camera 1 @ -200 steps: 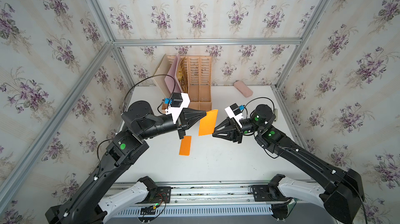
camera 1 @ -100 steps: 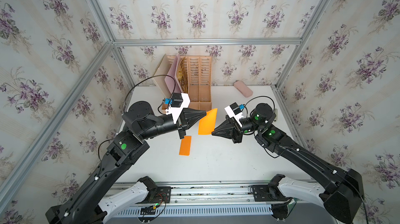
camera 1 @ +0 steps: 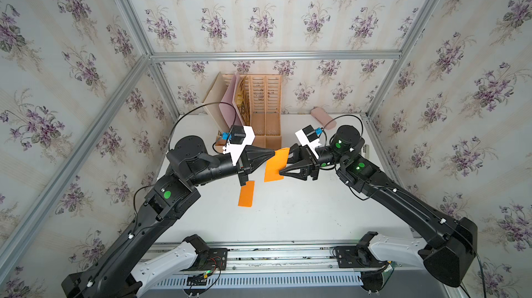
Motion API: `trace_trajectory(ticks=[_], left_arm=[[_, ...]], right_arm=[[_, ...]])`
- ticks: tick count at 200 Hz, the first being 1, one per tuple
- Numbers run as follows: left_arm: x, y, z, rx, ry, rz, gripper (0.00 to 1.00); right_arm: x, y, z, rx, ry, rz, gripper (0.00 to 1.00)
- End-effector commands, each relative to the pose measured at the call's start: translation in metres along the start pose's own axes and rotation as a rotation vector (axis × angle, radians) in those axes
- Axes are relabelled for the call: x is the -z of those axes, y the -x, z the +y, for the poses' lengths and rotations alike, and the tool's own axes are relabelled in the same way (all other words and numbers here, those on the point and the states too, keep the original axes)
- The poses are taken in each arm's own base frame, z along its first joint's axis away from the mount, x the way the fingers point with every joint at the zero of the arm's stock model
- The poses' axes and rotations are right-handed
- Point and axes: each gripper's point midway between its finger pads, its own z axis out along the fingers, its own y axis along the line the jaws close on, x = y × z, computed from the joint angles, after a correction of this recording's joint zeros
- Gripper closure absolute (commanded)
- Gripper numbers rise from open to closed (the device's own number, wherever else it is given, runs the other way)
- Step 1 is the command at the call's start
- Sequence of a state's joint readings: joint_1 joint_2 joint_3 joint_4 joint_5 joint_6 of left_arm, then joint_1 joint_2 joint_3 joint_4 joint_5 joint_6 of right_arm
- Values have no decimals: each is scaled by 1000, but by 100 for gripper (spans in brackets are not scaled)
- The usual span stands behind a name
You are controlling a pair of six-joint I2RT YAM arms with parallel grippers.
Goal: Fold the square paper along the opposite sides
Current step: Smooth out the paper.
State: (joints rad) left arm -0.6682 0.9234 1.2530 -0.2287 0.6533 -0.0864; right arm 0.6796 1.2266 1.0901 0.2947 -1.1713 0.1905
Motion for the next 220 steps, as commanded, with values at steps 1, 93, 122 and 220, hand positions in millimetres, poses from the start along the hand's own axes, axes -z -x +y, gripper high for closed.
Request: trace_trajectory(ticks=[1,93,122,220], left_arm=[[1,5,-1,-8,0,-27,100],[2,-2,2,-4,21,-11,100],[2,-3,3,1,22,-6,100],[-16,-62,26,155,85,83,100]], right_arm=[[0,3,5,16,19,0,62],[4,-1,10,29,-6,-4,100],[5,-10,0,1,-59,19,65],[51,-71,-17,-141,-489,153,29]])
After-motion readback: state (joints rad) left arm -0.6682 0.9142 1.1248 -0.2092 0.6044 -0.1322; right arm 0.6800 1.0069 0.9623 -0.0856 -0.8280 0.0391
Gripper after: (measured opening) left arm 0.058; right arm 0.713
